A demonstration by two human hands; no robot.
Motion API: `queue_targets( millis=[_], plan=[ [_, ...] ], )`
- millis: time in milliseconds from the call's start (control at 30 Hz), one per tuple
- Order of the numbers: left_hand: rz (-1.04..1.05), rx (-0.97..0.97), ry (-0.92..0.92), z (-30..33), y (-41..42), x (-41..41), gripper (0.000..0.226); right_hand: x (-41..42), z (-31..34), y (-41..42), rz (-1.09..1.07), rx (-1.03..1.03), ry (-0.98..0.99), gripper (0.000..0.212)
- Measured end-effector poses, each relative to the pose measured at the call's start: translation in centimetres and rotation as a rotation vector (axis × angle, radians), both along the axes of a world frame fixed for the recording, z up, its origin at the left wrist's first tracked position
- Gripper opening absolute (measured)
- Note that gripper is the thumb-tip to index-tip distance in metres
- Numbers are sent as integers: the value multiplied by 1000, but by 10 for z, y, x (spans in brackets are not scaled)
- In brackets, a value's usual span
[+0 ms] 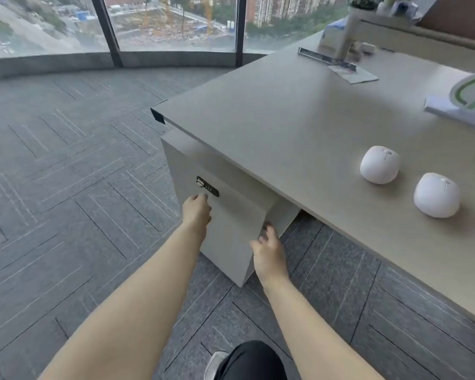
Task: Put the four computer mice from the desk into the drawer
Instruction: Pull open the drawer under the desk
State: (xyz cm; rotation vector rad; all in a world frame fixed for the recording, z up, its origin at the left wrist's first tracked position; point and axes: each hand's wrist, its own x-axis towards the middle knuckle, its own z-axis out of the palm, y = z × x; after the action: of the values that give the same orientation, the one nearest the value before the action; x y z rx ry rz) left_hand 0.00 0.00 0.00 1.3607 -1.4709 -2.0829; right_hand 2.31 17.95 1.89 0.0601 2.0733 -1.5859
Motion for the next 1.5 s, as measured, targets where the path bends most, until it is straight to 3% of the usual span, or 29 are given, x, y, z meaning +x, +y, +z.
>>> queue_targets(
  millis=[233, 567, 833, 1000, 1167, 1500],
  plan=[
    [150, -92, -73, -10, -24, -39, 22, -12, -15, -5, -69, 35, 59, 57],
    [211, -36, -74, -13, -35, -35, 31, -1, -11, -3, -13, 85, 56, 49],
    [278, -1, -86, -13, -44, 55, 32, 48, -5, 6, 140, 67, 29, 24],
    [377, 22, -69, -14, -52, 120, 29, 97, -10, 3, 253, 35, -1, 25],
    [425, 26, -50, -17, -61, 179, 13, 137, -17, -2, 379, 43, -12, 27],
    [448, -11, -83, -26, -79, 252, 27, 188, -15, -15, 571, 52, -23, 28]
  ],
)
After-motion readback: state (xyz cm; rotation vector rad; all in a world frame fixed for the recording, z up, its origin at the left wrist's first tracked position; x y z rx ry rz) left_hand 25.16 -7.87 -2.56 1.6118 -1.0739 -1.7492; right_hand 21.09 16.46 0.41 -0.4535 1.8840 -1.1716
